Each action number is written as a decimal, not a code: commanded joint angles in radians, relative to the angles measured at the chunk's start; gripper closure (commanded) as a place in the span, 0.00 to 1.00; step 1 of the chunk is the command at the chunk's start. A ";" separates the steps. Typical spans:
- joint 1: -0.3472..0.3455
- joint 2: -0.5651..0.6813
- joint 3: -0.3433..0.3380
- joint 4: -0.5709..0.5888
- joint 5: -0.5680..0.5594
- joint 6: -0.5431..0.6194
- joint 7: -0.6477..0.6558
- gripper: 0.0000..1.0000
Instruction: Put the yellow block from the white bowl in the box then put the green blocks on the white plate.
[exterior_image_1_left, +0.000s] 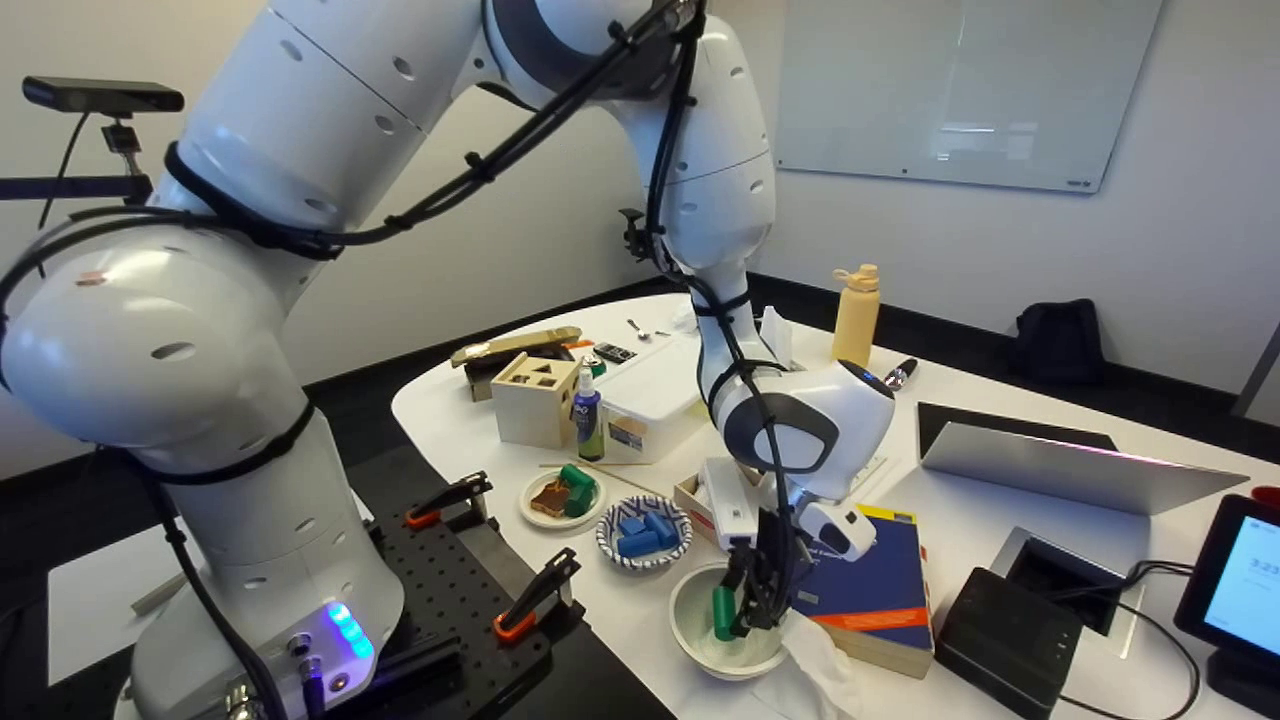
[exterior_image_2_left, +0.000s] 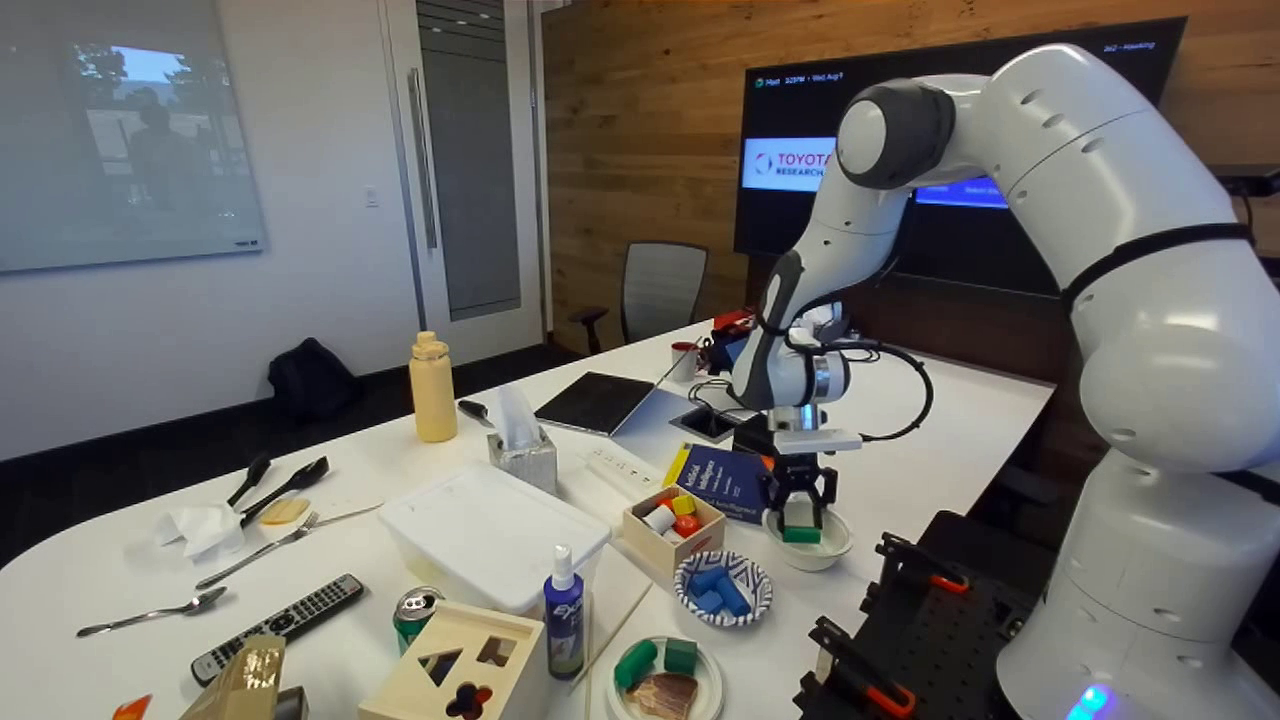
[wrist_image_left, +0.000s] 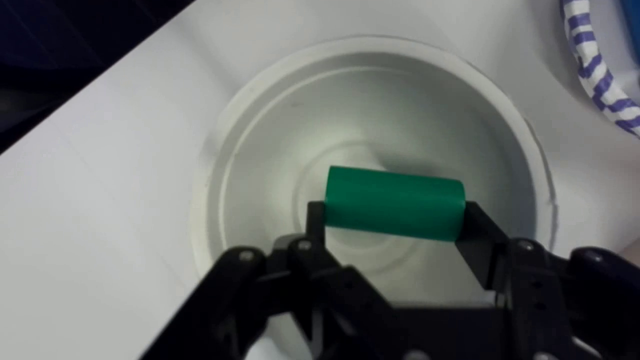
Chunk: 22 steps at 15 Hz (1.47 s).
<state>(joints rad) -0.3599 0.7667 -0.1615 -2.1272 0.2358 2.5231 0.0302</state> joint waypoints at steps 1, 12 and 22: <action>0.085 -0.176 -0.039 -0.148 -0.051 0.055 0.022 0.59; 0.321 -0.419 0.161 -0.423 -0.137 0.135 -0.001 0.59; 0.415 -0.294 0.300 -0.354 -0.088 0.176 0.014 0.59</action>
<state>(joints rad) 0.0339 0.4226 0.1242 -2.5036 0.1332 2.6920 0.0306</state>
